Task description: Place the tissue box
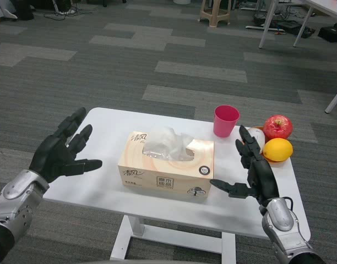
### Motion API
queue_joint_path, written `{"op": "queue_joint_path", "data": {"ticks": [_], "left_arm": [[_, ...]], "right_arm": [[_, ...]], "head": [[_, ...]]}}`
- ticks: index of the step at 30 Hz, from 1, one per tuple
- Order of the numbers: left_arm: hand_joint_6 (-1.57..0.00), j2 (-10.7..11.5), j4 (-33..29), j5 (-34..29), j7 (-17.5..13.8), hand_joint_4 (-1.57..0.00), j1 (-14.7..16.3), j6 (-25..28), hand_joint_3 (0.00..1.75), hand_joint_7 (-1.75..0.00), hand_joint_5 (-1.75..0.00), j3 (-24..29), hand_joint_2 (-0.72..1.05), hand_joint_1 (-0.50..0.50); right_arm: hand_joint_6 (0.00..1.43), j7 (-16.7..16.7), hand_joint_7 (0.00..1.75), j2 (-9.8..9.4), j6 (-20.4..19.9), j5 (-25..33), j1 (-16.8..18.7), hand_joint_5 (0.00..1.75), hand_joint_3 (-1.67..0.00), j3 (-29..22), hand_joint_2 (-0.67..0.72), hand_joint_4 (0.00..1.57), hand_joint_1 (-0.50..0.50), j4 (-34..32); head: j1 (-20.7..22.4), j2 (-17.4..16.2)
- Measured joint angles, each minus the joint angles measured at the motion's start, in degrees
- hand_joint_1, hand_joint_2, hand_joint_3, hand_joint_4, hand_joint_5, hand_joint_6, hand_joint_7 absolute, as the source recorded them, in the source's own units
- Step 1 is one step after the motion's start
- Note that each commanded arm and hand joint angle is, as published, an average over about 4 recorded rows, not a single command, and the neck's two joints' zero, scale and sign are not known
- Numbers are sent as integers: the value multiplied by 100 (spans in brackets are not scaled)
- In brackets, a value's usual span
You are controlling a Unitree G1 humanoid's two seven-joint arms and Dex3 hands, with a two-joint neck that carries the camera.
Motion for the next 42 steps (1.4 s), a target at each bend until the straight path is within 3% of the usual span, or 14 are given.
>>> {"op": "queue_joint_path", "data": {"ticks": [8, 11, 18, 23, 35, 38, 42], "left_arm": [[0, -5, -775, -11, 18, 0, 99, -4, 9, 0, 0, 354, 105, 50], [0, -21, -1081, -25, 24, 0, 118, -3, 9, 0, 0, 342, 105, 50], [0, -194, -1660, -79, 35, 0, 112, -2, 9, 0, 0, 221, 105, 50], [0, -221, -1981, -96, 43, 0, 80, -3, 9, -3, 0, 200, 105, 50], [0, -230, -2323, -110, 64, 0, -124, -4, 9, 0, 0, 137, 105, 50], [0, -227, -2324, -120, 75, 0, -172, -4, 9, 0, 0, 119, 105, 50], [0, -221, -2324, -169, 96, 0, -242, -3, 9, 0, 0, 122, 105, 50]], "right_arm": [[0, -117, 7, -102, 10, 1, 92, 5, -48, -66, -40, 0, -25, -831], [0, -354, 3, -114, 10, 2, 90, 10, -48, 19, -35, 0, -25, -1127], [0, -1058, 7, -34, 7, 3, -78, 10, -48, 446, -40, 0, -25, -1655], [0, -1339, 7, 5, 6, 6, -199, 10, -48, 619, -35, 0, -25, -1878], [0, -1503, 7, 494, -369, -27, -369, 7, -48, 655, -30, 0, -29, -1894], [0, -1504, 7, 566, -437, -49, -374, 5, -48, 639, -35, 0, -29, -1823], [0, -1504, 7, 611, -463, -72, -381, 0, -44, 605, -29, 0, -29, -1784]], "head": [[72, 16], [73, 20], [87, 49], [61, 39], [-66, 99], [-43, 179], [-4, 219]]}}
